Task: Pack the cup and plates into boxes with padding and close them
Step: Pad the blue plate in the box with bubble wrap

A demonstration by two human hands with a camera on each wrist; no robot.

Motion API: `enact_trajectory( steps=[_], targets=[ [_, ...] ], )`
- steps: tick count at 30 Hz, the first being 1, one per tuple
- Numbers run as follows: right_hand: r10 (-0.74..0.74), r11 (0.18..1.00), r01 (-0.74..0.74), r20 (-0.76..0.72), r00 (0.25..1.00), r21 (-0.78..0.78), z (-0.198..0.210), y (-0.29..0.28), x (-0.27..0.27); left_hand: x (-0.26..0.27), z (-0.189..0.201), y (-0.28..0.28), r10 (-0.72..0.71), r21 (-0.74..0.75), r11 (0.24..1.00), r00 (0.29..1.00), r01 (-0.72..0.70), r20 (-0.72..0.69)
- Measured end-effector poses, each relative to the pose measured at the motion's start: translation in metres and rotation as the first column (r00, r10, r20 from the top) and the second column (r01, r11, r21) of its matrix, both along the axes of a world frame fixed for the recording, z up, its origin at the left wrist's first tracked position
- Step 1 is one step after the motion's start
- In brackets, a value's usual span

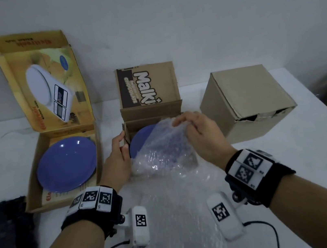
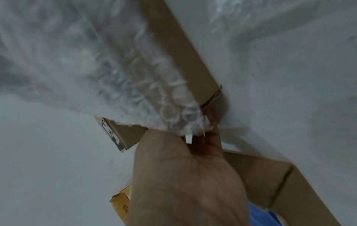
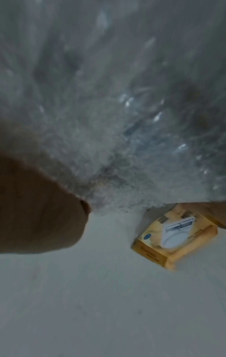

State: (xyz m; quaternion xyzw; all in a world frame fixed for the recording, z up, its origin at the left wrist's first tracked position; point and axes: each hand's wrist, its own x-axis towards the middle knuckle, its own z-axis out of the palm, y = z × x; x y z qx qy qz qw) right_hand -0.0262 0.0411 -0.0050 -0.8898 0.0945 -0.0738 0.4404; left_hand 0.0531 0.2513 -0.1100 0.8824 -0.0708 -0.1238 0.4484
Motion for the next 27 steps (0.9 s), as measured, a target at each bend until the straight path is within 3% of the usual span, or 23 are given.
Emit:
enact_trajectory(
  steps=[2,5,8,10,14,16,19,21,22,24,27],
  targets=[
    [-0.025,1.000,0.026,-0.088,0.996,0.003,0.000,-0.005,0.010,-0.001,0.000,0.001,-0.036,-0.082,0.996,0.999,0.033,-0.038],
    [0.129,0.961,-0.179,-0.229,0.965,-0.211,-0.010,-0.008,0.015,0.000,0.002,0.002,-0.046,-0.133,0.990,0.996,0.036,-0.074],
    [0.171,0.759,-0.400,-0.436,0.884,-0.514,-0.023,-0.006,0.010,-0.001,0.008,-0.001,-0.015,-0.048,0.999,0.999,0.014,-0.035],
    [0.186,0.715,-0.442,-0.462,0.867,-0.541,-0.025,-0.004,0.011,-0.003,0.010,-0.002,-0.004,0.009,1.000,1.000,0.004,-0.001],
    [0.280,0.775,-0.421,-0.341,0.897,-0.471,-0.013,-0.004,0.017,-0.002,0.010,-0.003,0.017,0.014,1.000,1.000,-0.017,0.009],
    [0.323,0.780,-0.464,-0.365,0.873,-0.419,-0.008,-0.006,0.018,-0.003,0.009,-0.003,0.015,0.018,1.000,1.000,-0.015,0.006],
    [0.364,0.621,-0.654,-0.580,0.728,-0.431,-0.014,0.003,0.014,-0.003,0.007,-0.003,0.018,0.030,0.999,1.000,-0.018,0.019],
    [0.388,0.543,-0.691,-0.587,0.711,-0.478,-0.022,0.008,0.013,0.000,0.003,-0.003,0.010,0.023,1.000,1.000,-0.011,0.015],
    [0.410,0.572,-0.671,-0.544,0.732,-0.472,-0.021,0.008,0.014,0.001,0.001,-0.002,0.005,0.017,1.000,1.000,-0.005,0.015],
    [0.418,0.712,-0.578,-0.421,0.805,-0.399,-0.016,0.005,0.018,0.002,0.001,-0.002,0.004,0.016,1.000,1.000,-0.005,0.011],
    [0.227,0.943,-0.270,-0.218,0.949,-0.196,-0.005,0.001,0.027,0.000,0.003,-0.002,0.020,0.020,1.000,1.000,-0.020,0.004]
  ],
)
